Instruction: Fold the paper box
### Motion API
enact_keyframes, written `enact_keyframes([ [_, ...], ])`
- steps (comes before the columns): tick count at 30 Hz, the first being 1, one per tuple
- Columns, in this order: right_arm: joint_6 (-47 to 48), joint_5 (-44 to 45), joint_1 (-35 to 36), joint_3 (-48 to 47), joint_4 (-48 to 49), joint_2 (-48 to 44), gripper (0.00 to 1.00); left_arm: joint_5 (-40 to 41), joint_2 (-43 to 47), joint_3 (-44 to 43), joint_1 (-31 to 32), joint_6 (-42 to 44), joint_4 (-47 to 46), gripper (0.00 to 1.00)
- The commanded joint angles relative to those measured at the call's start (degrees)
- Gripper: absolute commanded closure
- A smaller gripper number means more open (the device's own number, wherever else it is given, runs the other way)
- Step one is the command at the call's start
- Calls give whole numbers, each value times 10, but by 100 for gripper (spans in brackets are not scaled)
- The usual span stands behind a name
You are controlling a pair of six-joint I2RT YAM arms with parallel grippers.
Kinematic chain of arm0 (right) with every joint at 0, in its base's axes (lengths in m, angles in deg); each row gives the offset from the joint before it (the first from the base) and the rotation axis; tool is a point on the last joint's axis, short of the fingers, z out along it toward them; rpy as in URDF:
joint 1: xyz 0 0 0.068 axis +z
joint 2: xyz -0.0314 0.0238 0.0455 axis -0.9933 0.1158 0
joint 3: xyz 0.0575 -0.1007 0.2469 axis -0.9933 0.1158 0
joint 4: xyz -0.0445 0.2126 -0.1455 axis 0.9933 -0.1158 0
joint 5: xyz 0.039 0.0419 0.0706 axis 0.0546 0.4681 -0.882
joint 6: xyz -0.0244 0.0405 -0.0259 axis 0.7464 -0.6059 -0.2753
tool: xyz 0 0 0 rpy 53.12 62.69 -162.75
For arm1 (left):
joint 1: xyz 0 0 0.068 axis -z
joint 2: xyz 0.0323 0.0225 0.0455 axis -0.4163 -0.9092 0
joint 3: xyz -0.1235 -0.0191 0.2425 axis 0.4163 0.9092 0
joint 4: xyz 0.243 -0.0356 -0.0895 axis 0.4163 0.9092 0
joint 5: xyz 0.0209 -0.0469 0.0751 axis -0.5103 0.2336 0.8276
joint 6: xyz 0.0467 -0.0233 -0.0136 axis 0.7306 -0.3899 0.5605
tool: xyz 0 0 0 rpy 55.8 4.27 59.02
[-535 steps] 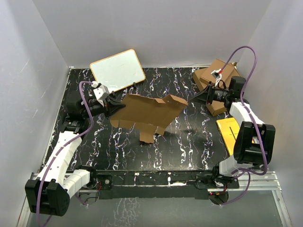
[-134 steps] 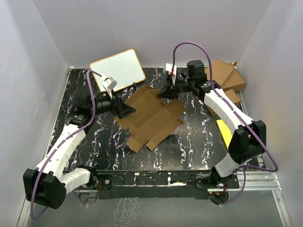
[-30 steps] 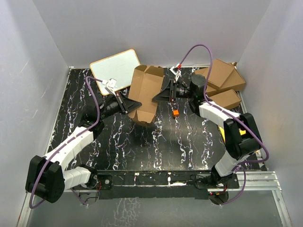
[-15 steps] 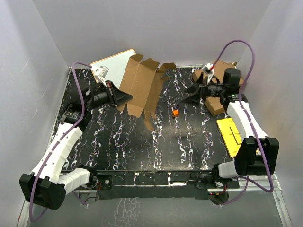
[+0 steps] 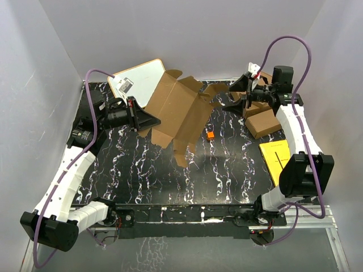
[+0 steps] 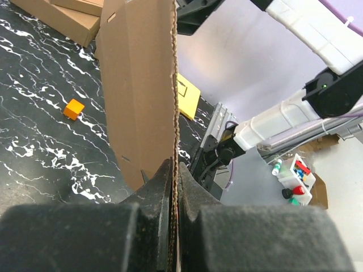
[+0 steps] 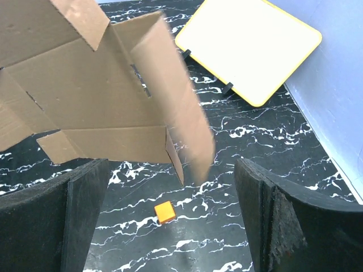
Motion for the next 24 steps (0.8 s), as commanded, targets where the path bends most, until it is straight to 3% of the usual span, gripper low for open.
enact_keyframes([
  [1,41,29,36,-30,18,-2,1,-43,10,-3,-1,-4,-20,100],
  [10,28,84,54,-25,25,-12,11,-53,12,6,-1,0,-18,100],
  [19,48,91,54,-32,-6,-21,48,-28,-6,-5,-4,51,38,100],
  [24,77,101,54,-29,-43,-33,80,-4,-22,-13,-7,75,67,100],
])
